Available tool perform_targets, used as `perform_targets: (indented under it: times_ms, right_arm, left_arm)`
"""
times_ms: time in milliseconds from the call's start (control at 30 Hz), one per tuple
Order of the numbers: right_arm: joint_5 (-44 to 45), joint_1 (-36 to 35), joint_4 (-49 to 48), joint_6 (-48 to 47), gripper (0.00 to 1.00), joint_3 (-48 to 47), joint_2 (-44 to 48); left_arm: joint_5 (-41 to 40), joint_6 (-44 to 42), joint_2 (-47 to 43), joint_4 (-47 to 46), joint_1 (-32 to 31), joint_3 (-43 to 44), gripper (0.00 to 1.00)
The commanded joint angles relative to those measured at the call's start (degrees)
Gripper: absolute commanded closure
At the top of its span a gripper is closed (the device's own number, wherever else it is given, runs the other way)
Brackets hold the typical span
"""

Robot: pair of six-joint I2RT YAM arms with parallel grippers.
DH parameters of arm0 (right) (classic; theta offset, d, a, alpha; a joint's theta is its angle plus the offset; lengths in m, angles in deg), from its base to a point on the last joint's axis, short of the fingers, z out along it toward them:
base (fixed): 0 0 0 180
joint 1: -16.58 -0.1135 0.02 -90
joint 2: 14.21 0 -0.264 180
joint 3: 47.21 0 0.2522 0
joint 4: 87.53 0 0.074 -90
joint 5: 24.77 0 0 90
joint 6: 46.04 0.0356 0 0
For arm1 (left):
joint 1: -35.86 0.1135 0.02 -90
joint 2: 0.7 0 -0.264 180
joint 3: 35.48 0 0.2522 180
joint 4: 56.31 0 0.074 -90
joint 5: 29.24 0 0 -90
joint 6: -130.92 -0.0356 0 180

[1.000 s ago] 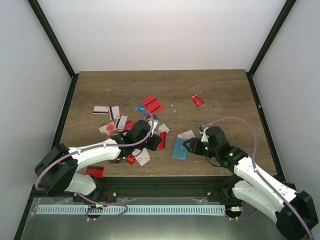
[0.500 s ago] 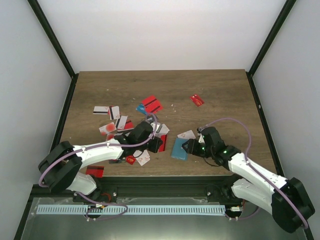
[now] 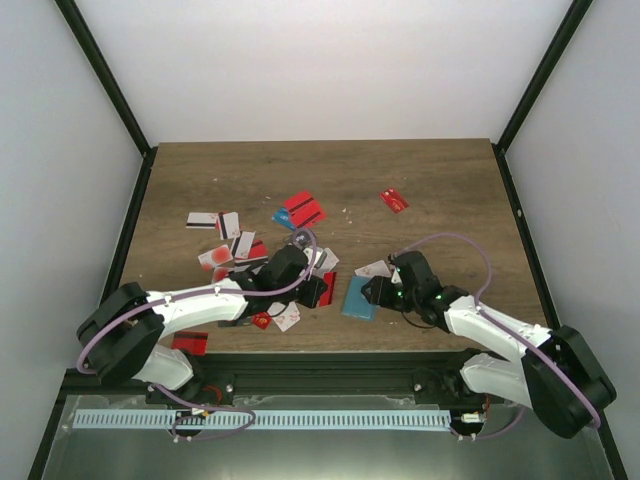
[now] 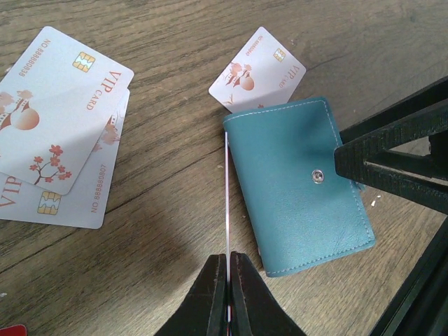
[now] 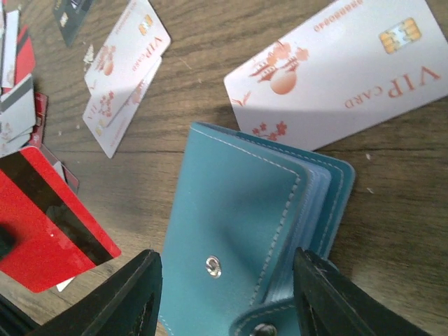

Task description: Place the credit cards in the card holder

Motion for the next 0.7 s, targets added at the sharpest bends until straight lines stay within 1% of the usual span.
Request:
perform_targets:
  times_ms: [0, 133, 367, 533, 667]
  right_arm:
    - [-1.81, -0.06, -4.05, -1.58, 0.47, -2.20, -0.33]
    - [-4.46, -0.07, -6.40, -3.02, 0.47, -2.18, -0.56]
    - [-10.40, -0.09, -9.82, -2.92, 0.47, -2.31, -0.36]
    - [-16.30, -0.12, -13.94, -2.28, 0.48, -2.47, -1.52]
    - [-18.66, -1.21, -17.08, -1.66, 0.48, -2.74, -3.25]
  left_arm:
    - [0.05, -0.95, 0.63, -0.48, -0.52, 1.13, 0.96]
    - [0.01, -1.15, 0.86, -0.48, -0.49, 1.26, 0.96]
    - [-0.44, -1.23, -0.50, 0.10, -0.57, 1.19, 0.96]
    - [-2.32, -1.71, -0.26, 0.93, -0.60, 1.17, 0.96]
    - [-4.42, -1.57, 0.82, 1.45, -0.58, 0.96, 0.96]
